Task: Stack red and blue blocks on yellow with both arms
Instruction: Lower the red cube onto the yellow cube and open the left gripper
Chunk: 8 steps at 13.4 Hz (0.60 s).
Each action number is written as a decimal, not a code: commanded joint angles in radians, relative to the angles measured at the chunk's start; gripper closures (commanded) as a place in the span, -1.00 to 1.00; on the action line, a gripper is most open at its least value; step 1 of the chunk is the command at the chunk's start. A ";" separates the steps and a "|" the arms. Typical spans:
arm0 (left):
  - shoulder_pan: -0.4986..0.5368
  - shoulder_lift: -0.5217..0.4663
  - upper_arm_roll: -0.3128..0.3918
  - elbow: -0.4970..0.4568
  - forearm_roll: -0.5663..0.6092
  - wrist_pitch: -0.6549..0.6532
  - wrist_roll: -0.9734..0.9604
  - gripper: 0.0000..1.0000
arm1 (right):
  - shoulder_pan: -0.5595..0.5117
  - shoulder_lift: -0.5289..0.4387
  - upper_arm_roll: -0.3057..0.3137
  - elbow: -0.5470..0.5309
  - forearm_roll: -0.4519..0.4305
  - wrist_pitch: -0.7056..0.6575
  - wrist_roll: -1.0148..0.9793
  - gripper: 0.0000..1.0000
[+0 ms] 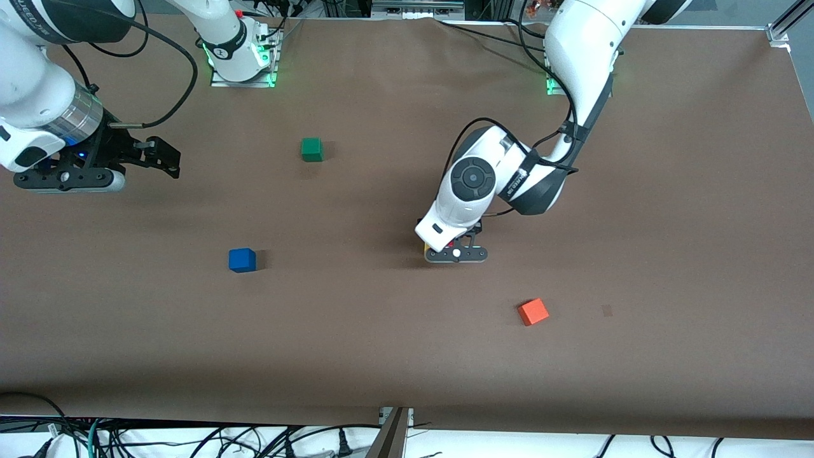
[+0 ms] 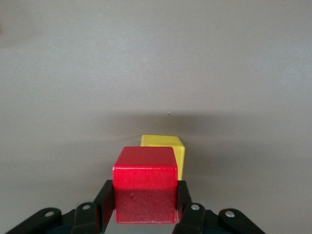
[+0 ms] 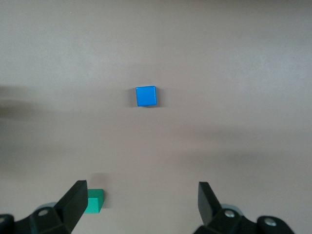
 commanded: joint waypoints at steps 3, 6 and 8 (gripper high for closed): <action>-0.048 0.055 0.020 0.078 0.077 -0.023 -0.016 1.00 | -0.008 0.002 0.002 0.014 0.016 -0.013 -0.006 -0.99; -0.058 0.062 0.020 0.075 0.089 -0.023 -0.016 1.00 | -0.008 0.002 0.000 0.014 0.016 -0.011 -0.006 -0.99; -0.060 0.064 0.020 0.072 0.111 -0.023 -0.016 1.00 | -0.008 0.002 0.000 0.014 0.016 -0.011 -0.006 -0.99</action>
